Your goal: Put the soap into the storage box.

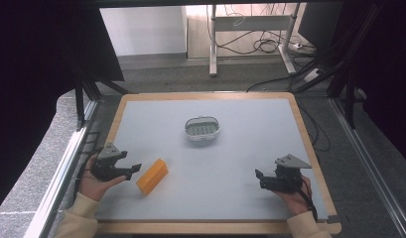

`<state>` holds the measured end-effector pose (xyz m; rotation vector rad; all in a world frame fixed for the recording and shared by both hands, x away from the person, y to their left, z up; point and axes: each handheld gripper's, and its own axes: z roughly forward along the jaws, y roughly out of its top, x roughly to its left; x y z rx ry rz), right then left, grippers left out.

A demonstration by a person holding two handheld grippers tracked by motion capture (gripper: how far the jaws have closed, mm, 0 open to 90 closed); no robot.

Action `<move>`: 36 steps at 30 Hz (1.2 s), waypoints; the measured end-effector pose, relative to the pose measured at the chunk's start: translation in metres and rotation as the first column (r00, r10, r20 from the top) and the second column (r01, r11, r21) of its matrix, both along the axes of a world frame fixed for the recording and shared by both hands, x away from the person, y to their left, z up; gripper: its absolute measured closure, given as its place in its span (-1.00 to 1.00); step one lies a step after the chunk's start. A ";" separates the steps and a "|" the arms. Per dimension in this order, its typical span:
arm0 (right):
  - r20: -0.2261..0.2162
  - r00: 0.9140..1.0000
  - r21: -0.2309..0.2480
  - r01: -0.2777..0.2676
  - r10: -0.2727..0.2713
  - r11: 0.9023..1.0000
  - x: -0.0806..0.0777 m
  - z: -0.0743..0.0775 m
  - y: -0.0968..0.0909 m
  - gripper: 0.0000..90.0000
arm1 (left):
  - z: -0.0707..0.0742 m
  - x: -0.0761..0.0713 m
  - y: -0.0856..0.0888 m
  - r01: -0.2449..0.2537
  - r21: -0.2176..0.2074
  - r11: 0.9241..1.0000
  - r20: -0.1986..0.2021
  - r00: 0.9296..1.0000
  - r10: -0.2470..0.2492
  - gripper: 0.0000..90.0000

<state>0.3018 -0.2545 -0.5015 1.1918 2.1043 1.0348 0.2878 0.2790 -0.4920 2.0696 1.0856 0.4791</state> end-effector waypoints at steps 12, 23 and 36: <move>0.002 1.000 0.001 -0.004 0.004 1.000 0.000 0.000 0.002 -0.72 | 0.005 -0.003 0.005 -0.016 -0.020 1.000 -0.025 1.000 0.015 -0.44; 0.011 1.000 -0.010 -0.008 0.008 1.000 0.001 -0.002 0.002 -0.70 | 0.008 -0.004 0.009 -0.021 -0.035 0.999 -0.046 0.999 0.019 -0.44; 0.004 1.000 -0.024 -0.006 0.006 1.000 0.000 -0.003 0.001 -0.69 | 0.021 -0.008 0.010 -0.016 -0.035 0.999 -0.064 0.998 0.014 -0.44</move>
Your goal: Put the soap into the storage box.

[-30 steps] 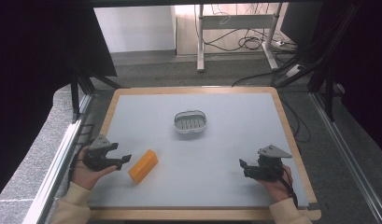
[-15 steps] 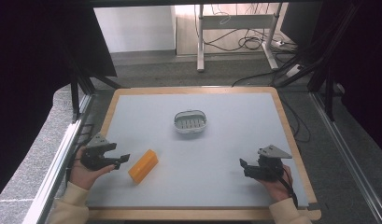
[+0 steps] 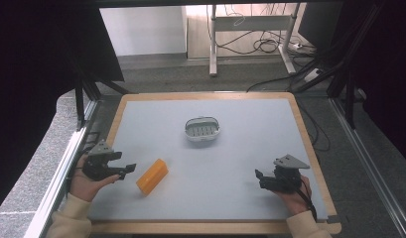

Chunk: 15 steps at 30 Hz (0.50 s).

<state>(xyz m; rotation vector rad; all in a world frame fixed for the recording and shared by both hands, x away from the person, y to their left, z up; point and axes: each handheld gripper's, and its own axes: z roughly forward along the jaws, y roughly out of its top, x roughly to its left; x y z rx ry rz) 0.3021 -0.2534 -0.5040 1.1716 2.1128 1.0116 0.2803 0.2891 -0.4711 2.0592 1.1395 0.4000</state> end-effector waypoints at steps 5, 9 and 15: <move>-0.007 1.000 0.006 0.000 0.000 1.000 -0.001 0.000 0.000 -0.69 | 0.008 -0.004 -0.004 0.016 0.018 1.000 -0.002 1.000 -0.016 -0.44; -0.006 1.000 0.001 -0.005 0.005 1.000 -0.001 0.000 0.001 -0.69 | 0.015 -0.007 -0.009 0.033 0.024 0.999 -0.003 0.999 -0.033 -0.44; -0.008 1.000 -0.001 -0.005 0.005 1.000 -0.001 0.000 0.001 -0.69 | 0.022 -0.010 -0.015 0.057 0.024 0.998 -0.003 0.998 -0.057 -0.44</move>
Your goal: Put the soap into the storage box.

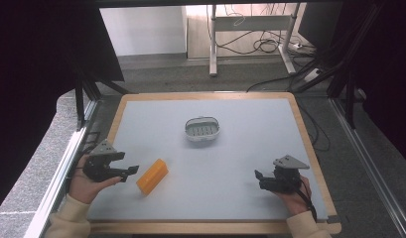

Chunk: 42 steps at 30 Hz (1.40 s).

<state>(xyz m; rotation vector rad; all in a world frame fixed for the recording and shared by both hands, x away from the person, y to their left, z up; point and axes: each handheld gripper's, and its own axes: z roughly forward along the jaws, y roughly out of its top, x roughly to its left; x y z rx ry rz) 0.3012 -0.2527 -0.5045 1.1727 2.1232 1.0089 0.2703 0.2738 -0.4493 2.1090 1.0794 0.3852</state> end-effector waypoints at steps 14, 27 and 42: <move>-0.001 1.000 -0.012 0.001 -0.001 1.000 -0.001 0.000 0.000 -0.69 | 0.009 -0.004 -0.008 0.018 0.005 1.000 0.019 1.000 -0.018 -0.42; 0.002 1.000 -0.011 0.001 -0.001 1.000 -0.002 0.001 0.002 -0.69 | 0.015 -0.004 -0.024 0.040 0.016 0.999 0.012 0.999 -0.040 -0.41; -0.002 1.000 -0.021 0.004 -0.004 1.000 -0.002 0.000 0.002 -0.69 | -0.002 0.004 -0.044 0.071 0.054 0.996 -0.073 0.995 -0.067 -0.40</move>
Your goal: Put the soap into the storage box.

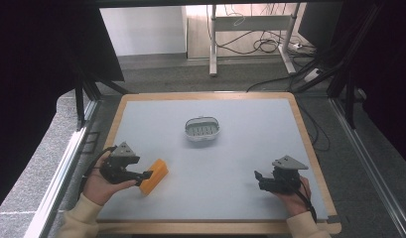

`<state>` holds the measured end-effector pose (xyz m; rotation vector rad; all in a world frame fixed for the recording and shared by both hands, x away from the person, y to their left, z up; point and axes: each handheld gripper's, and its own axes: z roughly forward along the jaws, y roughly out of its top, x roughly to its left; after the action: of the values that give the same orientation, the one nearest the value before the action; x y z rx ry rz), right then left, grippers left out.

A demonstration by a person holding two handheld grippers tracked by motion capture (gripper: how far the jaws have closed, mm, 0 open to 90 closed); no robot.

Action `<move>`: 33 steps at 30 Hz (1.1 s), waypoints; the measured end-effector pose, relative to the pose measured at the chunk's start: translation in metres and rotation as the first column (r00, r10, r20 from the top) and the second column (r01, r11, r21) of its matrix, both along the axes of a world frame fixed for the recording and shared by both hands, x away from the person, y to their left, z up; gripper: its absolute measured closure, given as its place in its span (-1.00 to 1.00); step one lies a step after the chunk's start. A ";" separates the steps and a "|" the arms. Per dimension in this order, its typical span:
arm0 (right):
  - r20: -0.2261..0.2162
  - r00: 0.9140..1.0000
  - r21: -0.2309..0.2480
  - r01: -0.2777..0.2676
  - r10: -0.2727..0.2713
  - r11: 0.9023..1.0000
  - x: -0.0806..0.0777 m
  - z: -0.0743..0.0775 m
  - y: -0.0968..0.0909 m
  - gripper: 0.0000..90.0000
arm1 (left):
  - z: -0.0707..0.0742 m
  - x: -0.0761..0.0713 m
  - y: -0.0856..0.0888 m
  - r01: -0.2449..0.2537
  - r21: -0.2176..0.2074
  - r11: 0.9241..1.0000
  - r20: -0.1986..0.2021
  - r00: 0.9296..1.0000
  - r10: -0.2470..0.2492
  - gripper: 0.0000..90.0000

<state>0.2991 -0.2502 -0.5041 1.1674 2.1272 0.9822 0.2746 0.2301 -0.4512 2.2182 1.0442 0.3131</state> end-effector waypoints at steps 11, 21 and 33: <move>-0.002 1.000 -0.008 0.002 -0.002 1.000 0.000 0.000 -0.001 -0.69 | -0.009 0.008 -0.013 0.012 0.046 0.999 -0.048 0.999 -0.010 -0.40; -0.005 1.000 -0.013 0.010 -0.010 1.000 0.000 -0.001 -0.001 -0.69 | -0.018 0.014 -0.019 0.008 0.078 0.997 -0.084 0.996 -0.002 -0.42; -0.009 1.000 -0.020 0.013 -0.013 1.000 0.001 -0.002 -0.001 -0.69 | -0.033 0.021 -0.029 0.009 0.117 0.993 -0.129 0.992 0.006 -0.41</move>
<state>0.2996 -0.2508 -0.5057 1.1767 2.1298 0.9494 0.2959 0.2014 -0.4842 2.3710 1.1177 0.2376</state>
